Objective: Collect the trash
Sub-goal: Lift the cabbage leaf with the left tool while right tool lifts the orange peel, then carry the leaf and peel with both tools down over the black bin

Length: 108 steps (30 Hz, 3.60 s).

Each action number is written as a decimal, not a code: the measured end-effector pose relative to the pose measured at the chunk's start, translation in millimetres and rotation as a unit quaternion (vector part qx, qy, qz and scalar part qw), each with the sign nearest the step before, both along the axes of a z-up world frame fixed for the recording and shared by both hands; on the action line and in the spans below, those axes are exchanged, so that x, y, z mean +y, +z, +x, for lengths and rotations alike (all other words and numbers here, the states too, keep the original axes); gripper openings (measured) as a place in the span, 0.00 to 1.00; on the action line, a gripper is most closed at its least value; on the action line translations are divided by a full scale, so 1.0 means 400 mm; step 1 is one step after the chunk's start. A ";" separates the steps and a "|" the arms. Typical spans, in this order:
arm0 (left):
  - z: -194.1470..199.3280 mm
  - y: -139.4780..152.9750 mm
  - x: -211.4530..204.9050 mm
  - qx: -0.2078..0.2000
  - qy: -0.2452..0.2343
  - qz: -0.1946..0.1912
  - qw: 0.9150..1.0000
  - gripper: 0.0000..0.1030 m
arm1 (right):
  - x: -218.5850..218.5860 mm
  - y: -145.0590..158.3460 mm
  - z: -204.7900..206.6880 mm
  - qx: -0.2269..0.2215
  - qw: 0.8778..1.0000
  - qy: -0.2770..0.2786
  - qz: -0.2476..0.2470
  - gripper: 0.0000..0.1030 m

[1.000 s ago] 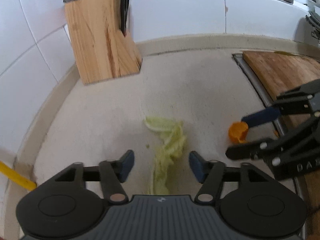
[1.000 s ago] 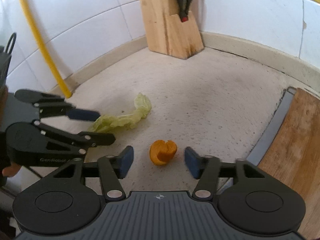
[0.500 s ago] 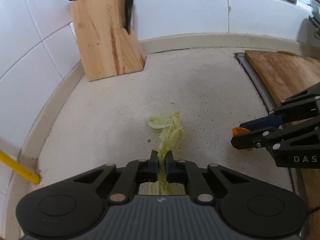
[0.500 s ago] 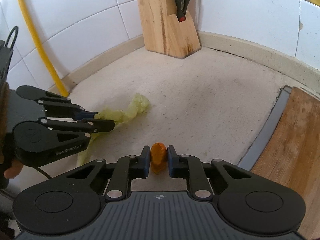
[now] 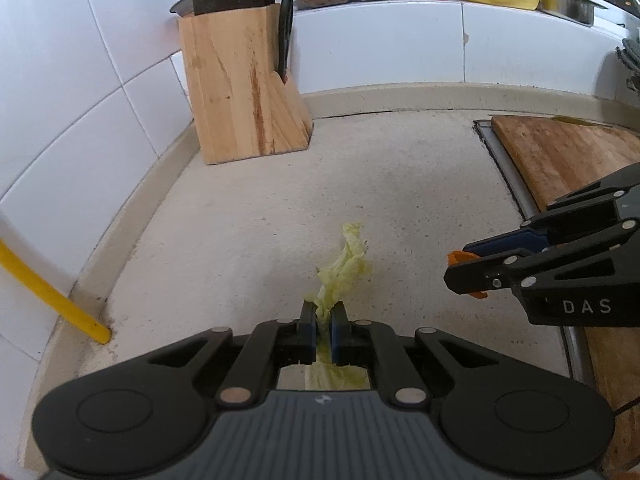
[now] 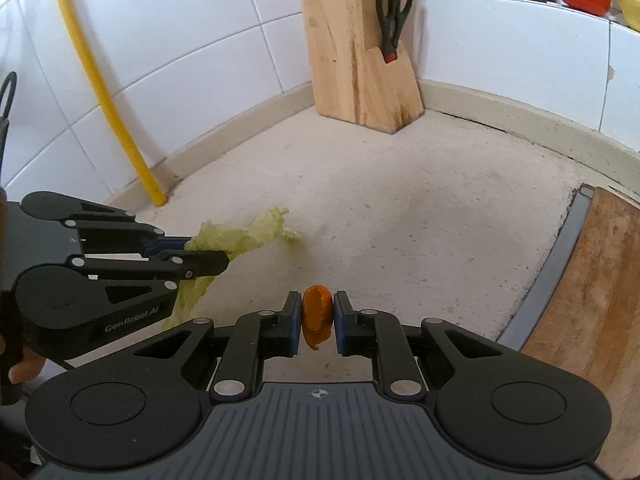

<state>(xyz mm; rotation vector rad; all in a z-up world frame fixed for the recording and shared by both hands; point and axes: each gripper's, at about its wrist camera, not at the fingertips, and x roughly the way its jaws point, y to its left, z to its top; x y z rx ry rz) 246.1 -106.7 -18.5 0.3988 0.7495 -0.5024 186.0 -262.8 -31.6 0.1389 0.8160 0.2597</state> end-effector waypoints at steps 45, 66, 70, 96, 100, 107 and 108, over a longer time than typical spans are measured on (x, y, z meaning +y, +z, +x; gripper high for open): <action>-0.165 0.057 0.335 -0.030 0.164 -0.017 0.986 0.03 | 0.292 0.077 -0.014 -0.030 0.991 0.133 0.014 0.21; -0.329 0.039 0.570 -0.015 0.295 -0.015 0.955 0.03 | 0.563 0.072 -0.082 -0.018 0.963 0.268 0.021 0.21; -0.358 0.026 0.616 -0.007 0.319 -0.017 0.948 0.03 | 0.619 0.063 -0.097 -0.011 0.956 0.291 0.021 0.21; -0.423 -0.176 0.800 0.100 0.443 -0.035 0.890 0.03 | 0.859 -0.112 -0.108 0.071 0.926 0.371 -0.008 0.21; -0.403 -0.208 0.803 0.115 0.448 -0.038 0.886 0.03 | 0.869 -0.144 -0.098 0.084 0.926 0.368 -0.015 0.21; -0.399 -0.244 0.821 0.141 0.455 -0.046 0.878 0.03 | 0.890 -0.200 -0.074 0.111 0.926 0.359 -0.022 0.21; -0.396 -0.249 0.824 0.146 0.456 -0.049 0.876 0.04 | 0.892 -0.207 -0.072 0.114 0.926 0.358 -0.023 0.21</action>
